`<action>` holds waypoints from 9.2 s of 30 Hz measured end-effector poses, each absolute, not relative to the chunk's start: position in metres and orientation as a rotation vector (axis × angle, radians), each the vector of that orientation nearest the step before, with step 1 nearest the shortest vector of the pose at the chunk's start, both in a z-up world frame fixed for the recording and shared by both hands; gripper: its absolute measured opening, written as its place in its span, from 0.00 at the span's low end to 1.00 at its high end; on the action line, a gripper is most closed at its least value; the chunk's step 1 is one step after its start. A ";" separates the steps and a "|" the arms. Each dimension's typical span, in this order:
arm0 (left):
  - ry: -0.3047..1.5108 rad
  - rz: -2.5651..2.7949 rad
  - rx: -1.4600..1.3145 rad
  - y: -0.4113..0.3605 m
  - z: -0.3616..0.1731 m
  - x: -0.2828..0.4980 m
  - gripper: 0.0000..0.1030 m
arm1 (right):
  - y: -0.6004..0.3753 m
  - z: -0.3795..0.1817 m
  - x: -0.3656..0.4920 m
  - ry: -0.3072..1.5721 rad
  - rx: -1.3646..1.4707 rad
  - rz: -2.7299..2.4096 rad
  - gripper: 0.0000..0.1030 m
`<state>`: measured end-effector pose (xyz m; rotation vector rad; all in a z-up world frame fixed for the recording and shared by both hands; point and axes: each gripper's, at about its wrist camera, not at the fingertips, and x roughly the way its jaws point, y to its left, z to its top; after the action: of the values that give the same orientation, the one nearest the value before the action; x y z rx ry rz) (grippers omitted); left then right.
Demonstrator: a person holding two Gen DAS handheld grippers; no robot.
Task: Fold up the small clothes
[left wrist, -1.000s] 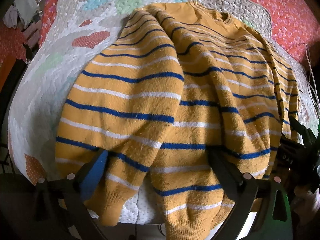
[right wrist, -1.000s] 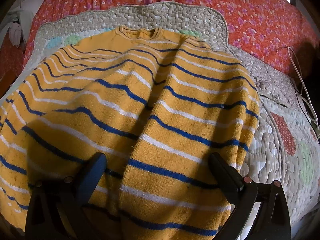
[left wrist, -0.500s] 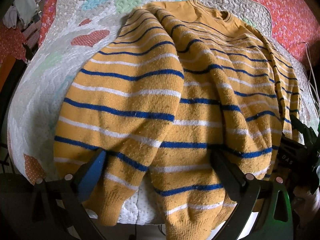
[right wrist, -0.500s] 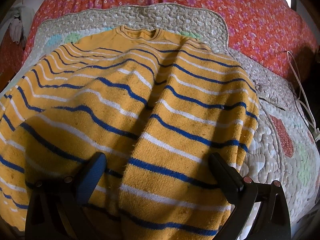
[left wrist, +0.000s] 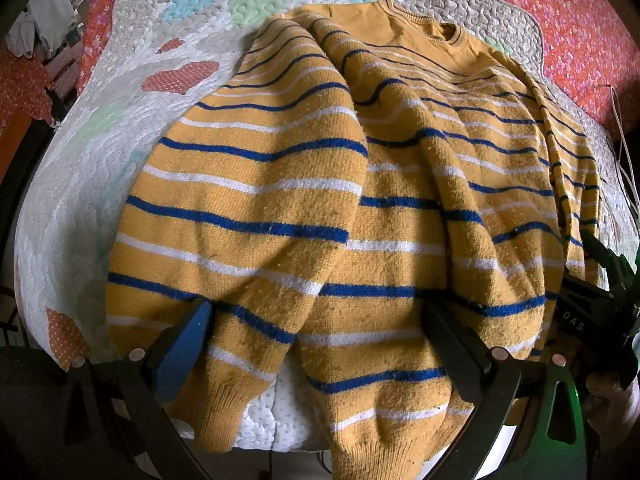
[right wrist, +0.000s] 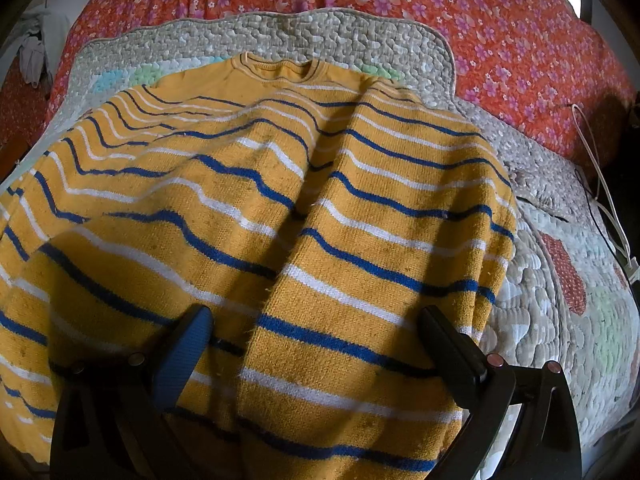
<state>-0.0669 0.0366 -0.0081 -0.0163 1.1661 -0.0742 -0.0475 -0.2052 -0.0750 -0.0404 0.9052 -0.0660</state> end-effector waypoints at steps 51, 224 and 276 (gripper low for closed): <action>1.151 0.301 0.087 0.197 0.025 0.051 0.08 | -0.350 0.009 -0.057 0.993 0.216 -0.293 0.94; 1.182 -0.051 -0.133 0.058 0.017 0.163 0.08 | -0.380 -0.028 0.019 0.826 0.841 0.033 0.62; 1.132 -0.042 0.087 0.005 -0.007 0.182 0.21 | -0.415 -0.026 0.017 0.951 0.626 -0.213 0.79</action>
<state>0.1820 0.0053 -0.0068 0.0870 1.1324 -0.0422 0.0175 -0.4154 -0.0265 0.6259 0.9513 -0.2129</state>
